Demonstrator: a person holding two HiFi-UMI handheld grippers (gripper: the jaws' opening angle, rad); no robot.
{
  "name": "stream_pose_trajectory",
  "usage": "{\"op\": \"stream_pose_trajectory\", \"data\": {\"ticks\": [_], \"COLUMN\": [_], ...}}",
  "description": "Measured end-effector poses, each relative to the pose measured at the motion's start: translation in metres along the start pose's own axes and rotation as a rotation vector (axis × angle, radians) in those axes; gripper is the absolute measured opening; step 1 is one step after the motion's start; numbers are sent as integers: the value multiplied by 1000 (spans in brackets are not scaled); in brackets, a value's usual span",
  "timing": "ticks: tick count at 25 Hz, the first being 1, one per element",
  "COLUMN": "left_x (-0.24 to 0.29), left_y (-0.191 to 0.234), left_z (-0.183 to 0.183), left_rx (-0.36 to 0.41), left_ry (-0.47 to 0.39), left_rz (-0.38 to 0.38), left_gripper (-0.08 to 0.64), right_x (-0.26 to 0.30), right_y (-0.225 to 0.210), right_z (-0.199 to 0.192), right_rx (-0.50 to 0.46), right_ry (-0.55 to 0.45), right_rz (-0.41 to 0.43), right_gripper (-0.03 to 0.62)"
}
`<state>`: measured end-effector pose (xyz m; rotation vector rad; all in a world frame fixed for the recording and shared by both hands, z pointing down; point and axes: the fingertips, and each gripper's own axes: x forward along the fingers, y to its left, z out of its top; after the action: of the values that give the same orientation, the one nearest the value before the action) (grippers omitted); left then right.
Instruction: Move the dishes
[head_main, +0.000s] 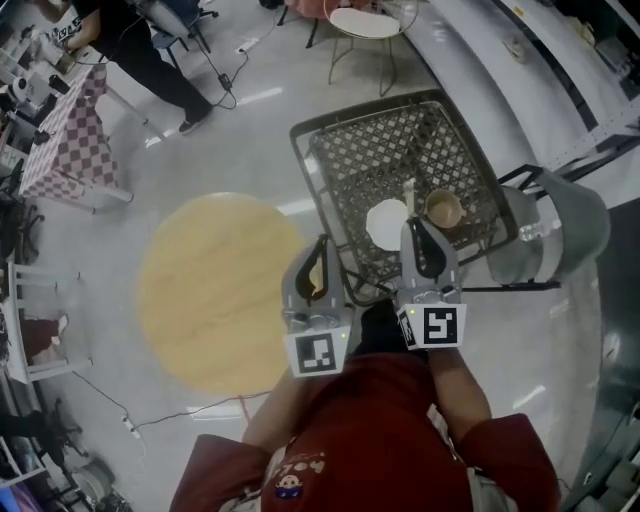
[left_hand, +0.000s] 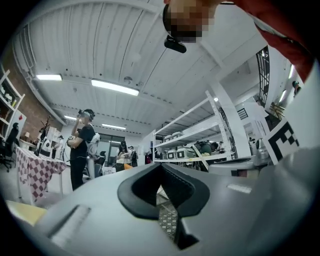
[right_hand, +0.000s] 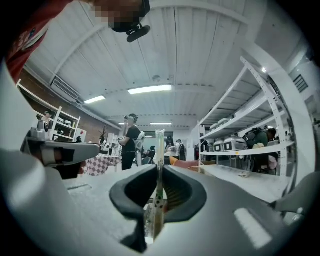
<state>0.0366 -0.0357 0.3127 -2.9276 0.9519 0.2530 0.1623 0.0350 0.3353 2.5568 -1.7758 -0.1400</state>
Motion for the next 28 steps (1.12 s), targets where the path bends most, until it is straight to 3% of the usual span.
{"op": "stream_pose_trajectory", "data": {"ticks": [17,28], "left_x": [94,140], "left_y": [-139,-212], "left_z": [-29,-56], "left_rx": [-57,-80], "left_ry": [36,71], "left_rz": [-277,-399], "left_gripper": [6,6], "right_x": [-45,-61], "right_y": [-168,-245], "right_z": [-18,-48], "right_rx": [-10,12], "right_ry": [45,102], "right_rz": [-326,-446], "right_gripper": [38,38]}}
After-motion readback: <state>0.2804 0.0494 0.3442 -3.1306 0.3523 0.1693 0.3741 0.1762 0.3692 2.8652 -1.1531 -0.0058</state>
